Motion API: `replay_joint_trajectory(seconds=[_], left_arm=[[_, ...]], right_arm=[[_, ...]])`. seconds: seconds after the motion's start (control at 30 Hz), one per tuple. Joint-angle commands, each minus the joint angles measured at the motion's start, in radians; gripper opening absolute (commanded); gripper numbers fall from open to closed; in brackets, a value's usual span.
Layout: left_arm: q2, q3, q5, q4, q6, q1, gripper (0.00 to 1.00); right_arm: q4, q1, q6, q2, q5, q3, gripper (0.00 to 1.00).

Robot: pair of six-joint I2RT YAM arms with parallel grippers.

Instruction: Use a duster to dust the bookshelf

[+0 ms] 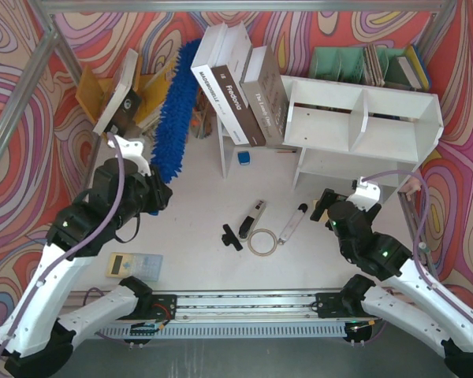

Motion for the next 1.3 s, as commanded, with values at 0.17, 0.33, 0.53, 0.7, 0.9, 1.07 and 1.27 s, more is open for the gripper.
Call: replay_joint_trajectory(seconds=[0.17, 0.33, 0.53, 0.7, 0.9, 1.07, 1.27], left_arm=[[0.032, 0.001, -0.169, 0.051, -0.041, -0.215, 0.0], [0.034, -0.002, -0.225, 0.028, -0.069, -0.241, 0.0], [0.048, -0.056, -0.155, 0.048, -0.092, -0.241, 0.0], [0.025, -0.141, -0.124, 0.098, -0.12, -0.241, 0.0], [0.02, -0.27, -0.111, 0.147, -0.18, -0.241, 0.0], [0.01, -0.406, -0.099, 0.231, -0.212, -0.241, 0.0], [0.032, -0.444, -0.093, 0.265, -0.219, -0.241, 0.0]], right_arm=[[-0.013, -0.001, 0.023, 0.033, -0.002, 0.034, 0.99], [-0.007, -0.003, 0.013, 0.04, 0.0, 0.033, 0.99], [-0.005, -0.001, 0.007, 0.039, 0.004, 0.027, 0.99], [-0.006, -0.002, 0.008, 0.029, 0.004, 0.019, 0.99], [-0.006, -0.002, 0.005, 0.026, 0.006, 0.017, 0.99], [-0.006, -0.001, 0.004, 0.026, 0.006, 0.017, 0.99], [-0.011, -0.001, 0.003, 0.025, 0.008, 0.021, 0.99]])
